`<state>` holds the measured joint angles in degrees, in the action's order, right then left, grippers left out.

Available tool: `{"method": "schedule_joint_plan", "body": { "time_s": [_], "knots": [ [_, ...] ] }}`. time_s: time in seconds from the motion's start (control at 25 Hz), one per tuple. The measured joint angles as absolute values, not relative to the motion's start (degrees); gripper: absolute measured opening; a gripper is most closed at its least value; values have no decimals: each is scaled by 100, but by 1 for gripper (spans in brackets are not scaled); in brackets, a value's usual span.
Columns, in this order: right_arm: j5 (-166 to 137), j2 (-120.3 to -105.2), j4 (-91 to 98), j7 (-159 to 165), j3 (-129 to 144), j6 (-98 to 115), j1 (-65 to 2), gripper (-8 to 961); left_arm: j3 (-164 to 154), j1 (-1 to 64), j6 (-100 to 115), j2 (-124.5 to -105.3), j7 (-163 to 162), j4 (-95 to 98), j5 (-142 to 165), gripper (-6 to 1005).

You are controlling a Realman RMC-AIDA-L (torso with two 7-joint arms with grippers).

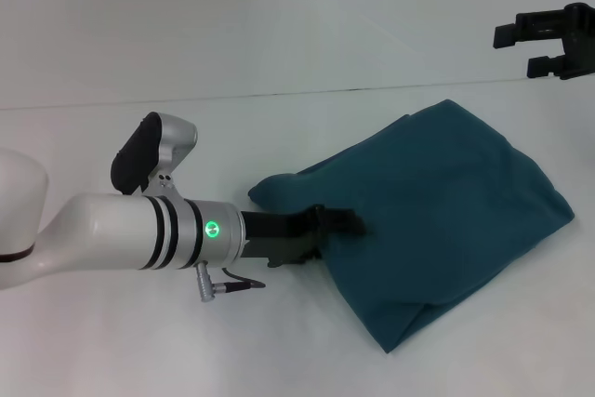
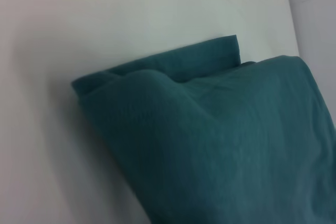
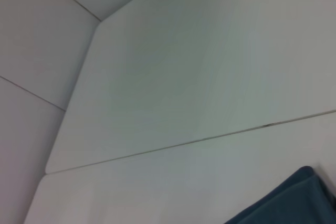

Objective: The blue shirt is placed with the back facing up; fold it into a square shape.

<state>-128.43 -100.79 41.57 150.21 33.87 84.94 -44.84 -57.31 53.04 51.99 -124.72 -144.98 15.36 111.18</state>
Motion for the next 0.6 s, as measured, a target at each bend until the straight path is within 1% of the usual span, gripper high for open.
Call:
{"method": "schedule_joint_plan", "body": {
  "time_s": [0.44,0.6],
  "knots": [
    [-12805,-10082,4157,15020,3375,8500,-4482,936,-5712,5286,5282,-12471,-14463,1598,11096,406],
    [-12805,-10078,4154,15025,3374,8500,-4482,936,-5759,5236,5516,-12466,-14461,1735,11067,289]
  ]
}}
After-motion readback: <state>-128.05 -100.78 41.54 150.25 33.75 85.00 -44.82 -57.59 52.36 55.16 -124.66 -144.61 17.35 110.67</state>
